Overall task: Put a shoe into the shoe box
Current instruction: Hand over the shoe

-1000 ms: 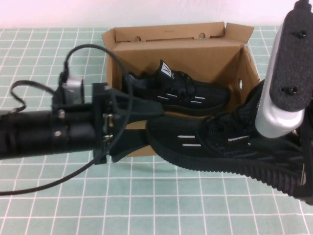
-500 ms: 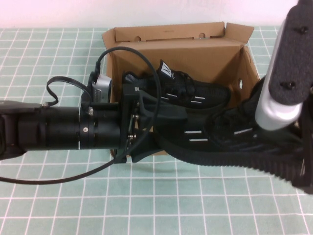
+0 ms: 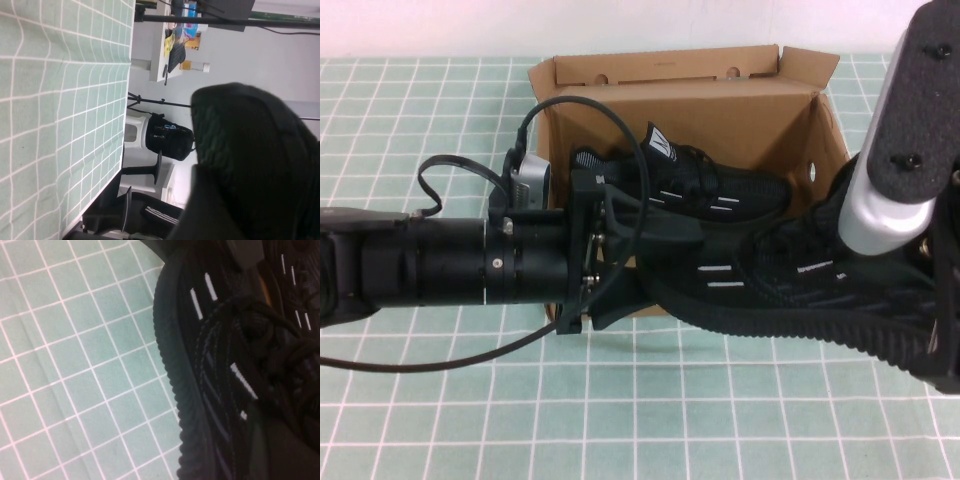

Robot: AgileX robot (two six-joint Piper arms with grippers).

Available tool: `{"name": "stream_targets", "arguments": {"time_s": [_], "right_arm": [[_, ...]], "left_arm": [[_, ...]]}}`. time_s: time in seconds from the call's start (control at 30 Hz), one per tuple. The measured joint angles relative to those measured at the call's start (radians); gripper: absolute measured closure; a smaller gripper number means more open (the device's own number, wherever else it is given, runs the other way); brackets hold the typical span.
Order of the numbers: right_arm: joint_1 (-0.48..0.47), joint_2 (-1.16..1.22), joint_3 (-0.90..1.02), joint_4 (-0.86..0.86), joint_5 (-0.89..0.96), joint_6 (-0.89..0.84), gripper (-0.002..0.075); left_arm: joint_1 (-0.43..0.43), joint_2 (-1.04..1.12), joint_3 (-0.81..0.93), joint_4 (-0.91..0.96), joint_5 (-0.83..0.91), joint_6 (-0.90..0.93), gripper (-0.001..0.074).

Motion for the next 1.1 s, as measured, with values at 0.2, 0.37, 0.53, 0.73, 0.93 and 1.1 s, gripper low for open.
{"name": "stream_targets", "arguments": {"time_s": [0.2, 0.37, 0.53, 0.73, 0.93, 1.1], "right_arm": [[0.0, 0.0, 0.0, -0.002, 0.0, 0.0, 0.0732], [0.0, 0.0, 0.0, -0.002, 0.002, -0.016, 0.0732], [0.0, 0.007, 0.0, 0.0, 0.048, -0.025, 0.0732], [0.0, 0.029, 0.0, 0.015, 0.104, -0.031, 0.0617], [0.0, 0.029, 0.0, 0.039, 0.108, -0.023, 0.014], [0.0, 0.013, 0.0, -0.014, 0.133, -0.019, 0.005]], "left_arm": [[0.0, 0.0, 0.0, 0.037, 0.0, 0.0, 0.0496], [0.0, 0.0, 0.0, 0.071, 0.021, 0.015, 0.0617], [0.0, 0.0, 0.0, 0.073, 0.023, 0.036, 0.0617], [0.0, 0.0, 0.0, 0.084, 0.023, 0.067, 0.0617], [0.0, 0.0, 0.0, 0.11, 0.023, 0.117, 0.0617], [0.0, 0.0, 0.0, 0.107, 0.023, 0.163, 0.0617]]}}
